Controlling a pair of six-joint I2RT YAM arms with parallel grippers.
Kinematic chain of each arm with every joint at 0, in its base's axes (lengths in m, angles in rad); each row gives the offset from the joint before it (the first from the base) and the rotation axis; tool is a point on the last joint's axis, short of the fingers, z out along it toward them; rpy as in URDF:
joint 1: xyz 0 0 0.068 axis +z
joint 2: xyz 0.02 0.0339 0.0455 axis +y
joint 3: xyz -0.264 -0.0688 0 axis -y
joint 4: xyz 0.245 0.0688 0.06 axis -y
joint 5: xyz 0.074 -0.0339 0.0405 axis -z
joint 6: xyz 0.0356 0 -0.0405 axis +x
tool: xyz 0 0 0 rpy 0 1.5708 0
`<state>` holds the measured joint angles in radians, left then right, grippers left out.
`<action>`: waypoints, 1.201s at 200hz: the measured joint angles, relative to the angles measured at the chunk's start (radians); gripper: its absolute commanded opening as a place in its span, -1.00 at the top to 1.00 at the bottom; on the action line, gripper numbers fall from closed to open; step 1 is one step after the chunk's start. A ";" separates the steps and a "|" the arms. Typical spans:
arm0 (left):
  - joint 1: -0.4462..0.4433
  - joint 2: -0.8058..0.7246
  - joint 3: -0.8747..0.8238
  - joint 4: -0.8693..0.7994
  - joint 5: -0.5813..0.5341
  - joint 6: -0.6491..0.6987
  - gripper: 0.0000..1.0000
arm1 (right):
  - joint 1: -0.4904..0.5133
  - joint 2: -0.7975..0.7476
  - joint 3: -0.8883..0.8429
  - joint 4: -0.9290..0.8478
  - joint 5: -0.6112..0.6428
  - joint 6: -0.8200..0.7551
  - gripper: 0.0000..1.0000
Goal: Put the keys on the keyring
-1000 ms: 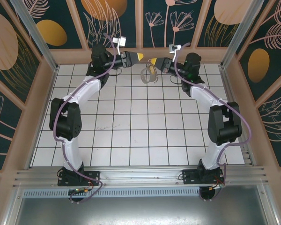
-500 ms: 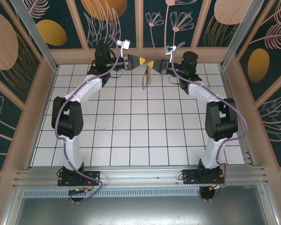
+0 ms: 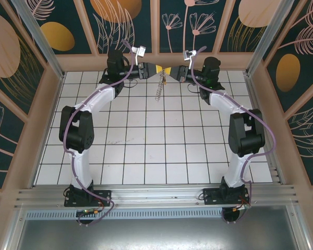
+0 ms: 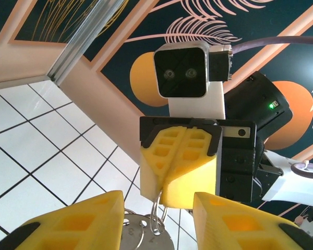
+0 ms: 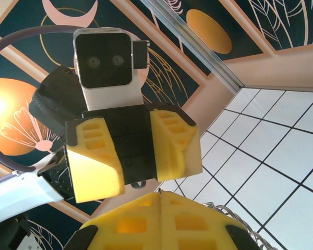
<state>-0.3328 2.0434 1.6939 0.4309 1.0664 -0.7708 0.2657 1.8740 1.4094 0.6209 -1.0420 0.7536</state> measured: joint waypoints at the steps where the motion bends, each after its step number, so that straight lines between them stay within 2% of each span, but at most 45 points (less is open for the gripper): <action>1: 0.000 0.000 0.000 0.000 0.000 0.000 0.22 | 0.000 0.000 0.000 0.000 0.000 0.001 1.00; 95: -0.015 0.009 -0.002 0.048 0.008 -0.028 0.34 | 0.005 0.000 0.000 0.026 0.000 0.014 1.00; 172: -0.019 0.010 -0.028 0.109 0.023 -0.074 1.00 | 0.005 0.000 0.000 0.031 0.000 0.014 1.00; 220: -0.019 0.010 -0.052 0.175 0.022 -0.116 1.00 | 0.005 0.000 0.000 0.037 -0.005 0.015 1.00; 233: -0.019 0.010 -0.067 0.212 0.018 -0.139 1.00 | 0.005 0.000 0.000 0.037 -0.004 0.021 0.52; 240: -0.019 0.010 -0.074 0.232 0.018 -0.152 1.00 | 0.005 0.000 -0.001 0.037 0.000 0.024 0.33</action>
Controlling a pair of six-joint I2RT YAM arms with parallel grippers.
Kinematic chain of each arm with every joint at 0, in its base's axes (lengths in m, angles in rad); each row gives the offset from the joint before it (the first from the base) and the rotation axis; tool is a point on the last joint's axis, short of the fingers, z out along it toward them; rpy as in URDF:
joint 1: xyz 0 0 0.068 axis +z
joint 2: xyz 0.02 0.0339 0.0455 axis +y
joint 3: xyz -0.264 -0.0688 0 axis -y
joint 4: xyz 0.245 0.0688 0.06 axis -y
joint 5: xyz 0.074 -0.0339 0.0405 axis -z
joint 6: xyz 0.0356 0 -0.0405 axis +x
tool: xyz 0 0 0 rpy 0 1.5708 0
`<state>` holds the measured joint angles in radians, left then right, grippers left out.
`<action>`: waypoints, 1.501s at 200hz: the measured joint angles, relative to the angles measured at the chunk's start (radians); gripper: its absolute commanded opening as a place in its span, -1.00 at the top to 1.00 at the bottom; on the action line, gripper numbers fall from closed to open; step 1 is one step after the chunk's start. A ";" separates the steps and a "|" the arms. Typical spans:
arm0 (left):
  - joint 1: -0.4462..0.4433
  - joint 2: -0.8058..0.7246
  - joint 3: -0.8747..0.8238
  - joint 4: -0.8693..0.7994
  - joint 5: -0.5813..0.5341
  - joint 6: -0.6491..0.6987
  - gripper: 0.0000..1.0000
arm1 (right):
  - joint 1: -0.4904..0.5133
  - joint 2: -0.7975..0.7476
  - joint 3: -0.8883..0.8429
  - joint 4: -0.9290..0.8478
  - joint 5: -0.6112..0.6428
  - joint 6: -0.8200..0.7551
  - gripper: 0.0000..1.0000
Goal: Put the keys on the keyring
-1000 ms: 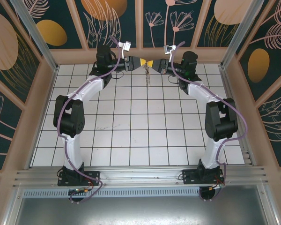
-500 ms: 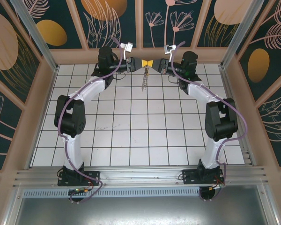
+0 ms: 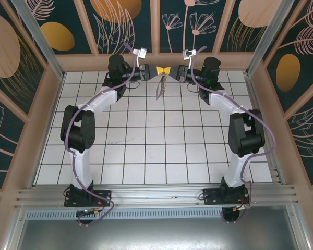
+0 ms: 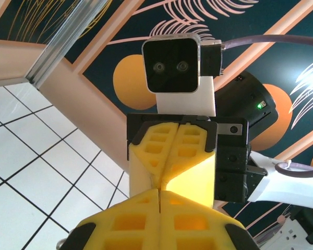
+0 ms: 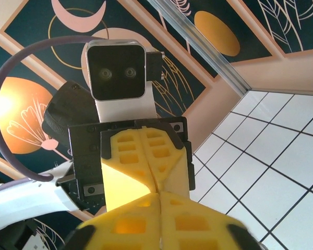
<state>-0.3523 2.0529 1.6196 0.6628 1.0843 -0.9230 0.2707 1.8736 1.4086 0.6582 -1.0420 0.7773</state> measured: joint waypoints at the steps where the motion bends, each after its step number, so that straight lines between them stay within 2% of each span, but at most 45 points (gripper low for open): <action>1: 0.000 0.000 -0.002 0.004 0.000 -0.003 1.00 | 0.000 -0.001 0.000 0.000 0.002 0.004 0.30; 9: -0.002 0.000 -0.014 0.033 -0.003 -0.020 1.00 | -0.002 -0.005 -0.008 0.006 0.013 0.006 0.18; 23: -0.003 0.000 -0.041 0.089 -0.013 -0.061 1.00 | -0.011 -0.036 -0.051 0.022 0.040 0.016 0.11; 72: -0.013 -0.030 -0.124 0.251 -0.075 -0.190 1.00 | -0.052 -0.313 -0.327 0.032 0.248 -0.029 0.07; 114: -0.028 -0.110 -0.143 0.337 -0.129 -0.233 1.00 | 0.080 -0.475 -0.475 -0.013 0.488 -0.235 0.01; 137: -0.041 -0.150 -0.153 0.372 -0.149 -0.243 1.00 | 0.155 -0.502 -0.541 -0.021 0.596 -0.342 -0.02; 169: -0.054 -0.182 -0.168 0.388 -0.162 -0.246 1.00 | 0.202 -0.517 -0.615 -0.014 0.702 -0.435 -0.03; 228: -0.069 -0.188 -0.180 0.388 -0.171 -0.246 1.00 | 0.230 -0.546 -0.618 0.006 0.782 -0.517 -0.03; 300: -0.082 -0.188 -0.180 0.381 -0.175 -0.245 1.00 | 0.259 -0.549 -0.555 0.006 0.812 -0.570 -0.05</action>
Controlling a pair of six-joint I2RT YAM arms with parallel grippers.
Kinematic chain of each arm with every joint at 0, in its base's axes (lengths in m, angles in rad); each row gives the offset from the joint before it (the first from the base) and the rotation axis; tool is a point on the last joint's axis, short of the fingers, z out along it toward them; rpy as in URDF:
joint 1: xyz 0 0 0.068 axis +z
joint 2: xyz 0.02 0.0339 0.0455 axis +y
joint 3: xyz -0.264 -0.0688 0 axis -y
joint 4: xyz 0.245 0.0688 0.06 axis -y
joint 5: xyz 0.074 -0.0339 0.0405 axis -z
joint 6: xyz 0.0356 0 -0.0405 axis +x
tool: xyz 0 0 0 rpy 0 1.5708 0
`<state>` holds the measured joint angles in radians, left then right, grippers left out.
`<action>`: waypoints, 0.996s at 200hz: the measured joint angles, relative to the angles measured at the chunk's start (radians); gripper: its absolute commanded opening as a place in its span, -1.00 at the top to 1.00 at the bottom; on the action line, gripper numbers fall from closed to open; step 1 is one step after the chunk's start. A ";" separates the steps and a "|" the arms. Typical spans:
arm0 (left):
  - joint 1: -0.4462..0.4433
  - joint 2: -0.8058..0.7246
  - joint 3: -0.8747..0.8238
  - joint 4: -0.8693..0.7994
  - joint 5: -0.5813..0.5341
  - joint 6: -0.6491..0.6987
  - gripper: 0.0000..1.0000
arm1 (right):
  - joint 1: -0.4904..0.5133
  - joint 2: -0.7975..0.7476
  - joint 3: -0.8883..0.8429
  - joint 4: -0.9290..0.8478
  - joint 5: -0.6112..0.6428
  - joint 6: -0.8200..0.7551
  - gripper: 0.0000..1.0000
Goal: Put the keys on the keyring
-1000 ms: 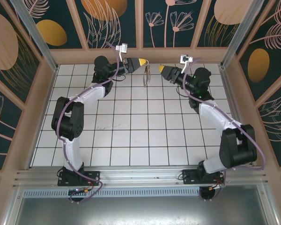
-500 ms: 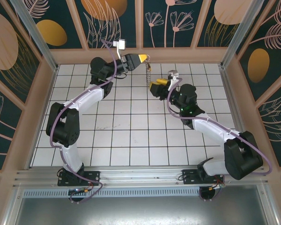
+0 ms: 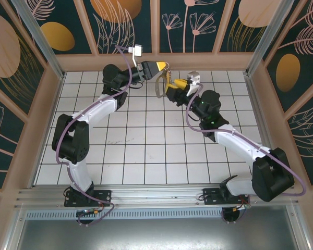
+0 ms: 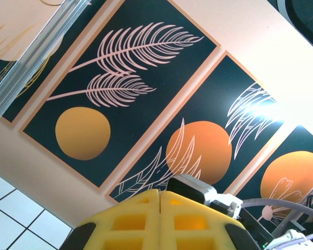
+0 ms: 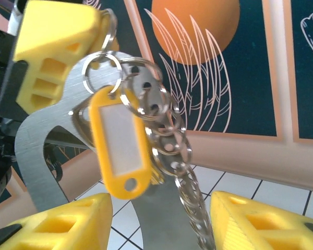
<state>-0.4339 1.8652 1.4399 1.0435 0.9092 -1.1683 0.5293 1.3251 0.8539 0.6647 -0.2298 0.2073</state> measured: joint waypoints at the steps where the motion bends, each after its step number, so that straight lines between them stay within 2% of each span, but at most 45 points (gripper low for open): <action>1: 0.000 0.000 0.000 0.000 0.000 0.000 1.00 | 0.001 0.000 0.000 0.000 0.001 -0.001 -0.04; 38: -0.006 0.000 0.000 0.000 -0.003 0.000 1.00 | 0.031 -0.018 0.000 -0.003 0.036 -0.031 -0.03; 80: -0.011 0.000 0.000 0.000 -0.003 0.000 1.00 | 0.042 -0.025 0.026 -0.004 0.075 -0.061 0.11; 141: -0.019 0.000 0.000 -0.001 -0.003 0.001 1.00 | 0.043 -0.021 0.082 -0.015 0.102 -0.092 0.18; 163: -0.021 0.000 0.000 -0.002 -0.003 0.001 1.00 | 0.043 -0.010 0.102 -0.027 0.106 -0.109 0.38; 199: -0.021 0.000 0.000 -0.013 -0.005 0.011 1.00 | 0.043 -0.004 0.107 -0.045 0.101 -0.137 0.99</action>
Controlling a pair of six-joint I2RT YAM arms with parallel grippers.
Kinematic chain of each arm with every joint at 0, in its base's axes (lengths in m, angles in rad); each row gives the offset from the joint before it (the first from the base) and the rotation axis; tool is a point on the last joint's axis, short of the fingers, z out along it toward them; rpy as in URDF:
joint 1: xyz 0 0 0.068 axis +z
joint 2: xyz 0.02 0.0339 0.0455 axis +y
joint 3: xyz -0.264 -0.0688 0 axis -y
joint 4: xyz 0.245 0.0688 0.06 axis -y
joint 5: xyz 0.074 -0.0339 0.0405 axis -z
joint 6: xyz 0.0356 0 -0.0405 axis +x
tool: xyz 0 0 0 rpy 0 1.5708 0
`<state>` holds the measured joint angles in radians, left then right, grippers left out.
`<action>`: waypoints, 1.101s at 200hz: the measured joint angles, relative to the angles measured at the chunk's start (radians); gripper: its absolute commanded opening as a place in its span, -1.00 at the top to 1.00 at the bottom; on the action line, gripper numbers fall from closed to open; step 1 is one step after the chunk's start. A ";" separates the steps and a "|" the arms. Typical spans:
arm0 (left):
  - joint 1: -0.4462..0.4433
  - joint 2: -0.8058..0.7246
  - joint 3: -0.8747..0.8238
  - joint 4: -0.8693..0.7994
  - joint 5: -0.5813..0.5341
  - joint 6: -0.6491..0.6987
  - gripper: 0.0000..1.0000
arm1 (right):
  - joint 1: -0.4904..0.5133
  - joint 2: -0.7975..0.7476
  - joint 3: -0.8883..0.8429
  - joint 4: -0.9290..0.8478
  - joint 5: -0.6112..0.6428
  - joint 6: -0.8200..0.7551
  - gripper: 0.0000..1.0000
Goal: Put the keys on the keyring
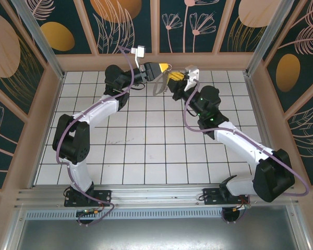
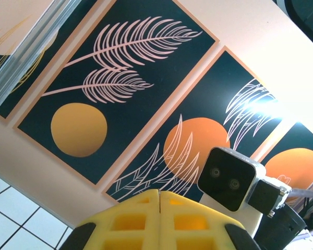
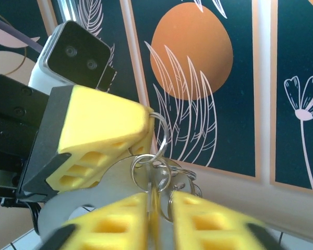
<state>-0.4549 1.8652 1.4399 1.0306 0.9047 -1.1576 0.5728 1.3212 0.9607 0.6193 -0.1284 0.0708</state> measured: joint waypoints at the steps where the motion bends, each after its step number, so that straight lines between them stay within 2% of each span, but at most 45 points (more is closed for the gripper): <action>1: 0.000 0.000 0.000 0.000 0.000 0.001 1.00 | 0.000 0.000 0.000 0.000 0.000 0.003 1.00; 131: -0.002 0.000 -0.011 -0.012 0.011 0.005 1.00 | -0.005 -0.036 -0.024 -0.038 -0.061 0.014 1.00; 186: -0.002 -0.001 -0.015 -0.076 -0.003 0.105 1.00 | -0.028 -0.036 0.035 -0.187 -0.092 0.020 1.00; 220: -0.004 -0.008 -0.016 -0.156 -0.025 0.182 1.00 | -0.070 -0.036 0.083 -0.305 -0.158 0.014 1.00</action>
<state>-0.4587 1.8572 1.4242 0.8745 0.8799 -0.9756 0.5030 1.2854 1.0439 0.3141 -0.2867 0.0853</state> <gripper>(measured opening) 0.059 0.042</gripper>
